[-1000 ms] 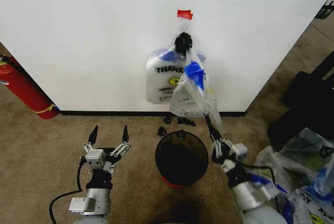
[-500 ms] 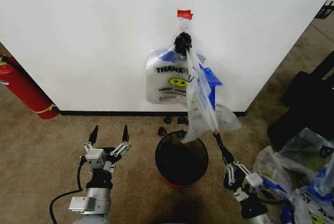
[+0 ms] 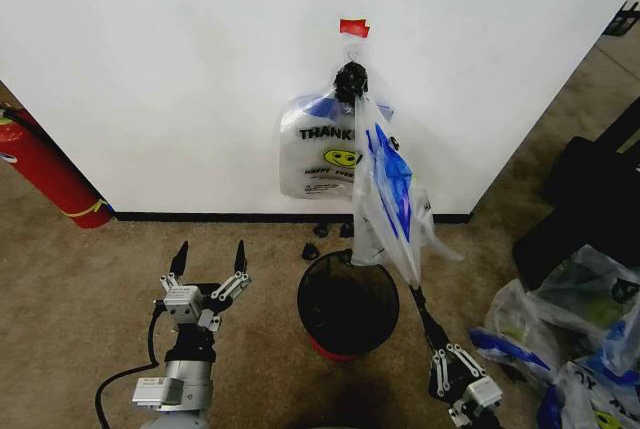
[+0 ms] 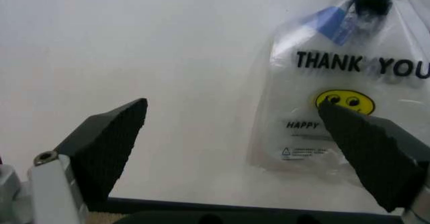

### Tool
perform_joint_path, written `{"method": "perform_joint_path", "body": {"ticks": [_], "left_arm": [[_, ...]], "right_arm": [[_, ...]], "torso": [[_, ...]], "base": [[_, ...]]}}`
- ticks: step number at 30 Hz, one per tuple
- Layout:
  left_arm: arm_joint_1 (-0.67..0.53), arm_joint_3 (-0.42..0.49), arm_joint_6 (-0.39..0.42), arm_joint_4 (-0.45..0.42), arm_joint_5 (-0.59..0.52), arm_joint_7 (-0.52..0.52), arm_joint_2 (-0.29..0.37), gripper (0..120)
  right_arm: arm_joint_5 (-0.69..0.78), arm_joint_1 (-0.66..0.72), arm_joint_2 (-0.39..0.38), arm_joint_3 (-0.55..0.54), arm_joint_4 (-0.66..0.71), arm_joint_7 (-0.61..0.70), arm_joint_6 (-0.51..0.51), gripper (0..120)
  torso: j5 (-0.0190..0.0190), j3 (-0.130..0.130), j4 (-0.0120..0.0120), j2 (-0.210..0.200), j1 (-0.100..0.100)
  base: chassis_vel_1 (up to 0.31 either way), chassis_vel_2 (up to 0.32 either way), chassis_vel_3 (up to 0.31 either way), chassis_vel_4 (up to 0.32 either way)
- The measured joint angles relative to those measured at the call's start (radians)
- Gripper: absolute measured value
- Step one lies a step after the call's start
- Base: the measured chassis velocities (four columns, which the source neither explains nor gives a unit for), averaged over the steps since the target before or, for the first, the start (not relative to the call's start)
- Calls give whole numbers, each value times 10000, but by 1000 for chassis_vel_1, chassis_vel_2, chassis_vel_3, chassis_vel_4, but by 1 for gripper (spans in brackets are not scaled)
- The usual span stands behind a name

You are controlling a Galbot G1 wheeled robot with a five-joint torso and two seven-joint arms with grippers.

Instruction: Pick up the garbage bag from the wall and place it over the trash bin.

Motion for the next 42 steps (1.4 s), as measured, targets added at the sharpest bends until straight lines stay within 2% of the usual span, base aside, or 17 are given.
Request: {"method": "perform_joint_path", "body": {"ticks": [10, 19, 23, 26, 28, 31, 32, 33, 35, 37, 38, 40, 41, 42], "left_arm": [[-105, 82, 12, 74, -6, 3, 33, 100], [-99, 345, 221, -250, -330, -87, 327, 100], [-259, 538, 407, -472, -478, -106, 639, 100], [-390, 691, 664, -708, -826, -115, 915, 100], [-657, 928, 1125, -1088, -1601, -172, 1438, 100], [-1456, 1402, 2010, -1708, -3225, -371, 2606, 100], [-1456, 1402, 2010, -1708, -3225, -371, 2606, 100], [-1911, 1613, 2381, -1925, -3934, -479, 3088, 100], [-3075, 2170, 3151, -2261, -5575, -759, 3973, 100], [-4975, 3075, 4168, -2477, -8457, -1199, 4839, 100], [-5531, 3339, 4385, -2473, -9092, -1326, 4962, 100], [-7472, 4252, 4848, -2125, -10787, -1521, 5160, 100], [-7472, 4252, 4848, -2125, -10787, -1521, 5160, 100], [-8225, 4579, 4961, -1799, -11301, -1578, 5114, 100]], "right_arm": [[-216, 15, 20, 3, -279, -68, 402, 0], [101, 1394, 220, -452, 516, 769, -1414, 0], [176, 2760, 181, -751, 614, 1518, -2561, 0], [351, 3092, 152, -859, 675, 1675, -3020, 0], [434, 3351, 123, -948, 667, 1782, -3318, 0], [421, 3567, 76, -1014, 591, 1860, -3498, 0], [421, 3567, 76, -1014, 591, 1860, -3498, 0], [406, 3626, 67, -1043, 583, 1889, -3565, 0], [325, 3753, 64, -1063, 563, 1934, -3671, 0], [214, 3890, 61, -1095, 480, 1992, -3747, 0], [193, 3908, 55, -1104, 465, 1999, -3753, 0], [131, 3940, 41, -1114, 418, 2026, -3772, 0], [131, 3940, 41, -1114, 418, 2026, -3772, 0], [124, 3943, 56, -1104, 418, 2031, -3792, 0]], "torso": [[-2, 0, -1, 0, 0], [-2, 1, 0, 0, 0], [0, 1, 4, 0, 1], [-3, 2, 2, 0, 1], [-2, 2, 0, 0, 0], [-3, 2, 1, -1, 0], [-3, 2, 1, -1, 0], [-1, 2, 1, -1, 1], [-3, 2, -3, -1, 1], [2, 3, 1, -1, 1], [1, 2, 0, 0, 1], [2, 2, -4, 0, 1], [2, 2, -4, 0, 1], [6, 3, -2, -1, 1]], "base": [[0, 0, 0, 0], [0, 0, 0, 0], [0, 0, 0, 0], [0, 0, 0, 0], [0, 0, 0, 0], [0, 0, 0, 0], [0, 0, 0, 0], [0, 0, 0, 0], [0, 0, 0, 0], [0, 0, 0, 0], [0, 0, 0, 0], [0, 0, 0, 0], [0, 0, 0, 0], [0, 0, 0, 0]]}}
